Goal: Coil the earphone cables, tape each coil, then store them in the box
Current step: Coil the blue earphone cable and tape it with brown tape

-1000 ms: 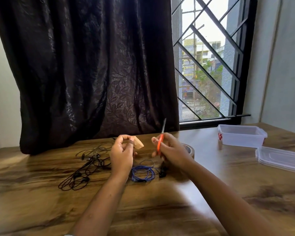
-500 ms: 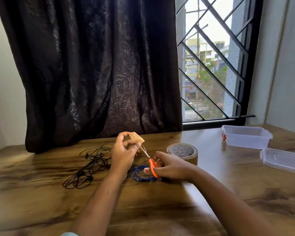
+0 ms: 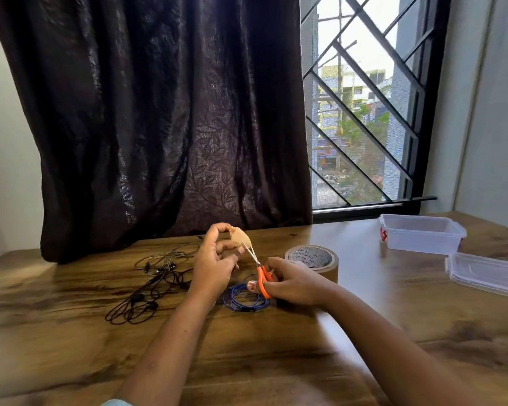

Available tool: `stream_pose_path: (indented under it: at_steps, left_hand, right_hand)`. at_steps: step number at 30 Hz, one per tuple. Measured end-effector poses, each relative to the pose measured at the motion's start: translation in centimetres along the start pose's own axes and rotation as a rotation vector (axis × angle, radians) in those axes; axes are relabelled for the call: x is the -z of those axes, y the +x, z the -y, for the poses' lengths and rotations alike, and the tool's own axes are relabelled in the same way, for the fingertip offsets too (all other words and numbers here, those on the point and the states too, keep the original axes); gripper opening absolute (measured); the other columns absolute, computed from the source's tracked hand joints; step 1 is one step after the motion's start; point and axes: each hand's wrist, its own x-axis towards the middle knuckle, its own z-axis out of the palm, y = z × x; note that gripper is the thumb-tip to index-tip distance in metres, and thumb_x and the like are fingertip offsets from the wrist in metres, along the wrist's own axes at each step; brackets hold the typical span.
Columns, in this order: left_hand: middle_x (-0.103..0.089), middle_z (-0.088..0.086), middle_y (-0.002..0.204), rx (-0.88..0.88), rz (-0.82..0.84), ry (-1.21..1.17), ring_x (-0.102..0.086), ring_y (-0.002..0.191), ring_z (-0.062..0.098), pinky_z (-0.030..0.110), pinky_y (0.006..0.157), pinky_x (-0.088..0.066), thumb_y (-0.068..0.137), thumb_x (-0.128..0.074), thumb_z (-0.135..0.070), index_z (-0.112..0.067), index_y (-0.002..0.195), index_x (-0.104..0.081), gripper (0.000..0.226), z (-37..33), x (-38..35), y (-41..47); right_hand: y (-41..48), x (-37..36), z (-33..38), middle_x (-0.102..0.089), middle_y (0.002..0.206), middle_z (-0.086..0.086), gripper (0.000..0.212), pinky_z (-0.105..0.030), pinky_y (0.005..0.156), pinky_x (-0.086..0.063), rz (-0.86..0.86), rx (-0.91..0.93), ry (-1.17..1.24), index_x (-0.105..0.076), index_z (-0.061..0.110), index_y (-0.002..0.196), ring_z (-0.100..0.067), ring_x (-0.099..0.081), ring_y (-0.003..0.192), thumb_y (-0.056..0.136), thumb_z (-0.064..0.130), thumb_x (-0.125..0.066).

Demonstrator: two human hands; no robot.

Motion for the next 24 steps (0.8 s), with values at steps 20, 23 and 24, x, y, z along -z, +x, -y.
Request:
stream_pose_path:
  at_steps: [20,23,24]
  left_hand:
    - [-0.071,0.01,0.097,0.06,0.038,-0.063,-0.051,0.056,0.008,0.027,0.054,-0.042,0.088,-0.061,-0.005,-0.025,0.106,-0.051,0.029,0.0,-0.12,-0.09]
    - [-0.071,0.011,0.093,0.044,0.065,-0.062,-0.049,0.053,0.008,0.024,0.051,-0.04,0.088,-0.059,-0.001,-0.019,0.109,-0.05,0.03,-0.13,-0.34,-0.31]
    - [-0.071,0.011,0.092,0.042,0.068,-0.062,-0.048,0.053,0.009,0.023,0.05,-0.04,0.088,-0.059,0.0,-0.018,0.11,-0.05,0.03,-0.17,-0.39,-0.36]
  right_hand:
    - [0.16,0.23,-0.37,-0.053,0.077,0.009,0.019,-0.013,0.054,-0.033,-0.028,0.027,0.015,-0.053,0.026,0.097,-0.005,-0.046,0.065,0.089,0.042,-0.06]
    - [0.26,0.04,-0.33,-0.053,0.078,0.011,0.019,-0.012,0.052,-0.033,-0.028,0.031,0.012,-0.053,0.028,0.099,-0.003,-0.047,0.064,0.089,0.042,-0.061]
    - [0.3,0.01,-0.37,-0.053,0.077,0.011,0.02,-0.011,0.051,-0.033,-0.032,0.031,0.017,-0.053,0.028,0.1,-0.003,-0.047,0.064,0.089,0.042,-0.061]
